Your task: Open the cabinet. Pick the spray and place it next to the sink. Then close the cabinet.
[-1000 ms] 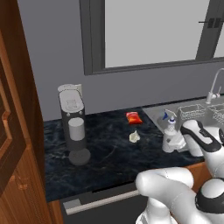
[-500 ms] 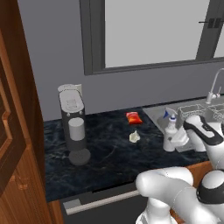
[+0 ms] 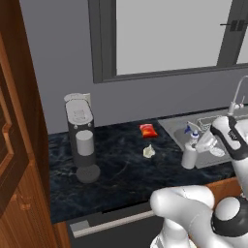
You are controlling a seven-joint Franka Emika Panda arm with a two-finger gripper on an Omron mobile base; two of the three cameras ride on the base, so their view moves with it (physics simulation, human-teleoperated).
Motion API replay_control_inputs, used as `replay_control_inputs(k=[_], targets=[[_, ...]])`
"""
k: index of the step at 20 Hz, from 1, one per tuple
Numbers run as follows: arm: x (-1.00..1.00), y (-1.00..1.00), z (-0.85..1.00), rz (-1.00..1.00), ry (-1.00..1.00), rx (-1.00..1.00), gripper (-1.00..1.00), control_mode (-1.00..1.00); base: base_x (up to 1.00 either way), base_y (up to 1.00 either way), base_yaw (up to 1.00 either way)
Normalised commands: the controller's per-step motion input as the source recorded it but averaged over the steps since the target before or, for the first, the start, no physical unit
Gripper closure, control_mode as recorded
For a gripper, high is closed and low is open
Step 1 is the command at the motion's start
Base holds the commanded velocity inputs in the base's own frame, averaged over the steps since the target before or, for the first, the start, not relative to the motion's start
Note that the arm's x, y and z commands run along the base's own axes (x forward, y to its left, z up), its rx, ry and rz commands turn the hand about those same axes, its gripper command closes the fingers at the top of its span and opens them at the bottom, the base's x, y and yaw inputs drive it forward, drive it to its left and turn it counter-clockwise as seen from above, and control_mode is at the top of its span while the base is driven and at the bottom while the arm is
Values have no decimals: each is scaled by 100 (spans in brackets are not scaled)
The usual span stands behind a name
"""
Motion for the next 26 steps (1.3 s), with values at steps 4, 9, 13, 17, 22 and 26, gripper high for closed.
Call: replay_control_inputs(k=[4,9,13,17,22,26], targets=[[-52,0,88,0,0,0,-100,-100,0,0,0],[-76,0,91,0,0,-2,-100,-100,0,0,0],[-74,0,76,0,0,-5,-100,-100,0,0,0],[-79,3,62,0,0,-6,-100,-100,0,0,0],[-97,31,15,0,0,-8,-100,-100,0,0,0],[-72,58,0,0,0,-12,-100,-100,0,0,0]])
